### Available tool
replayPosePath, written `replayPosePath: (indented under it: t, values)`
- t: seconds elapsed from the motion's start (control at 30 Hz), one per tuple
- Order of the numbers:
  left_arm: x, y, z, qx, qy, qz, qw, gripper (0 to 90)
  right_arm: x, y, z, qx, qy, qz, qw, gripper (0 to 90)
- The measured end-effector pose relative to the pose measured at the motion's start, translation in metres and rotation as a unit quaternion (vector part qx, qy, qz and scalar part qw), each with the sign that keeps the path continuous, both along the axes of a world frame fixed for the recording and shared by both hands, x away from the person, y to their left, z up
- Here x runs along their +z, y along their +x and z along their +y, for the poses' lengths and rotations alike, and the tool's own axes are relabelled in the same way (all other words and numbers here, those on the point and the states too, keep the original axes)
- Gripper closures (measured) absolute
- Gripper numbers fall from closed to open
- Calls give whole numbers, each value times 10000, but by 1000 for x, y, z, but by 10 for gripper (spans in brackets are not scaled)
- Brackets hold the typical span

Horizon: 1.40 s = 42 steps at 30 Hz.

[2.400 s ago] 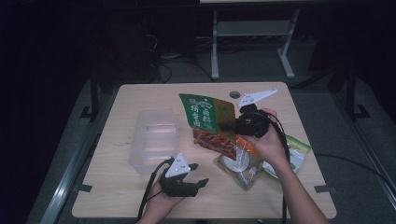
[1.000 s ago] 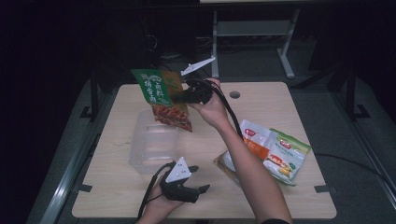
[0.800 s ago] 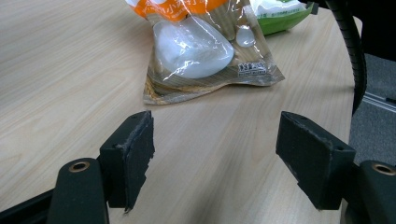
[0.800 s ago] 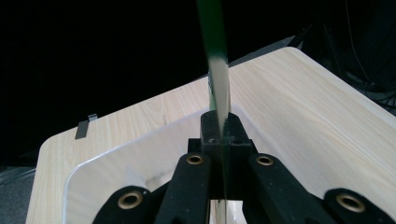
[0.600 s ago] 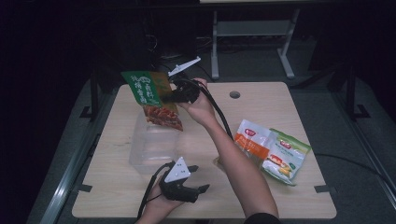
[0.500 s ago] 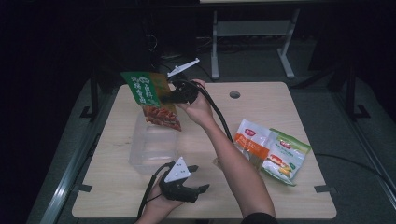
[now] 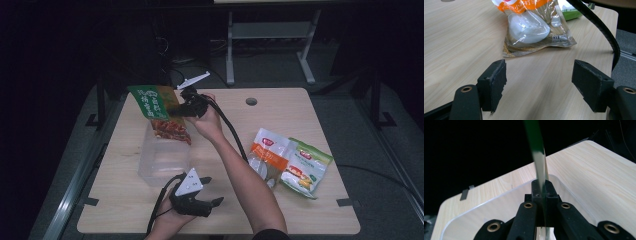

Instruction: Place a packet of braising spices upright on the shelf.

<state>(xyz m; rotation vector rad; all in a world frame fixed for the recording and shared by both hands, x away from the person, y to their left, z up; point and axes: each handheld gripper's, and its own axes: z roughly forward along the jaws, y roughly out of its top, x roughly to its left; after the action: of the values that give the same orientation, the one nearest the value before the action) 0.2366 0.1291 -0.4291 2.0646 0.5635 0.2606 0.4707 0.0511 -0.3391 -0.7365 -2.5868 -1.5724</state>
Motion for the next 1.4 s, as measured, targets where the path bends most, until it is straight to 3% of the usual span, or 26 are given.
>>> replayPosePath:
  t: [0.2,0.27,0.3,0.4,0.73,0.87,1.1,1.4]
  values:
    - [0,1,0,0,-13,8,10000,273,-5,2,-1,-67,69,63,9999,899]
    - [-1,0,0,-6,0,14,10000,273,-13,2,3,-46,-204,60,9998,898]
    - [0,0,0,-6,5,7,10000,273,-15,1,4,-37,-225,67,9997,898]
    - [0,0,0,7,-5,7,10000,273,-21,2,0,-42,-24,179,9998,897]
    - [-2,0,-3,-19,-1,40,10000,273,-29,3,-14,-129,92,300,9994,889]
    - [-2,0,-3,-20,36,28,10000,273,-26,2,-14,-197,-20,309,9993,798]
    - [-2,1,-2,-12,49,27,10000,273,-16,-1,-32,-204,-34,372,9991,642]
    - [-4,2,-3,7,68,34,10000,273,-14,-8,-55,-315,-118,442,9985,564]
